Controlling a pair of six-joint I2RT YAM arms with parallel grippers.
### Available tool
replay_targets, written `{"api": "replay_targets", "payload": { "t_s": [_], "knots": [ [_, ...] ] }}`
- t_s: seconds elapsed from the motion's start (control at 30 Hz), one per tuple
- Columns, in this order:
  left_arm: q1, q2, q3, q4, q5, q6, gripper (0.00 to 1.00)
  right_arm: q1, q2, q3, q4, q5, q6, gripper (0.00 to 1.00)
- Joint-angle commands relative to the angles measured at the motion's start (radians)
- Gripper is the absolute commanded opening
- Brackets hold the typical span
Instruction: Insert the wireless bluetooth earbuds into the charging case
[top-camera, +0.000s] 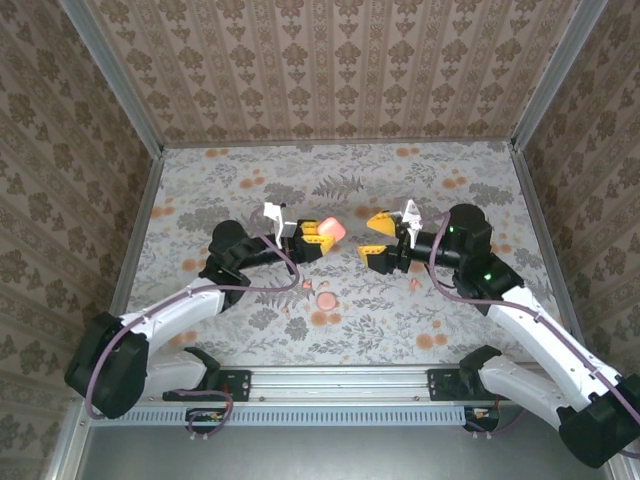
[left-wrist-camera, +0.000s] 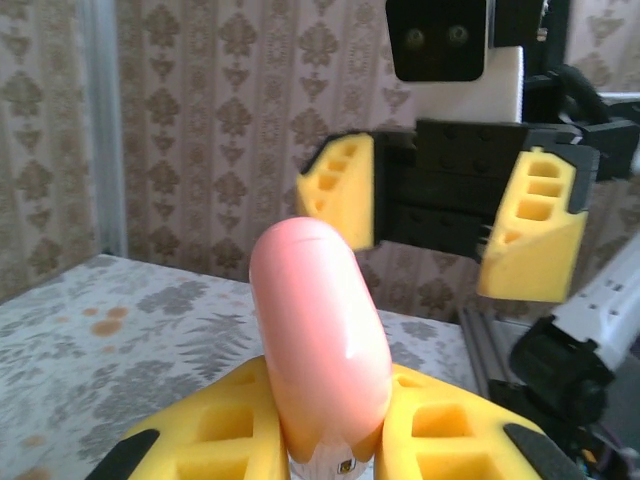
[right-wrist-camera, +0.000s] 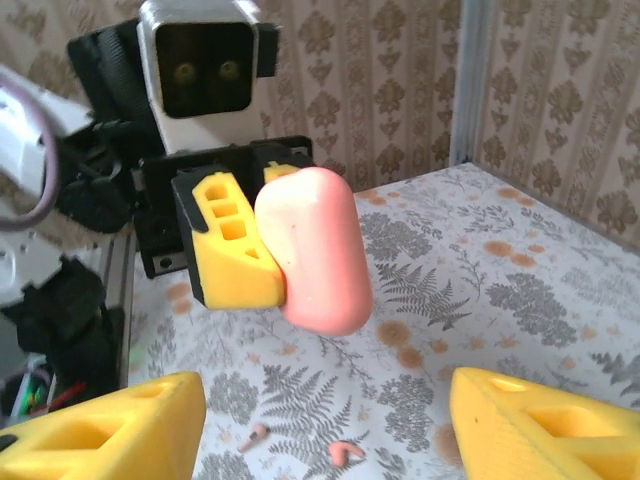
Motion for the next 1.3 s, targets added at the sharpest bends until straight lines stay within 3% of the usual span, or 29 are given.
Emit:
{"api": "replay_targets", "payload": {
  "t_s": [0.0,0.4,0.57,0.77,1.0,1.1,1.27],
  "knots": [
    [0.003,0.012,0.037,0.075,0.136,-0.042,0.17,-0.012,0.047,0.101,-0.197,-0.153,-0.247,0.63],
    [-0.007,0.029,0.063,0.123,0.172,-0.055,0.16,0.025,0.242,0.275,-0.29,-0.342,-0.337,0.6],
    [-0.015,0.033,0.061,0.146,0.165,-0.067,0.16,0.03,0.288,0.316,-0.322,-0.394,-0.359,0.52],
    [-0.015,0.092,0.037,0.338,0.146,-0.17,0.14,0.029,0.296,0.316,-0.317,-0.412,-0.365,0.37],
    [-0.018,0.098,0.031,0.333,0.145,-0.15,0.15,0.029,0.29,0.325,-0.355,-0.411,-0.399,0.26],
    [-0.017,0.074,0.025,0.267,0.144,-0.09,0.25,0.027,0.283,0.33,-0.382,-0.396,-0.424,0.24],
    [-0.013,-0.055,0.026,-0.138,0.1,0.183,0.61,0.032,0.255,0.341,-0.482,-0.322,-0.469,0.24]
  ]
}}
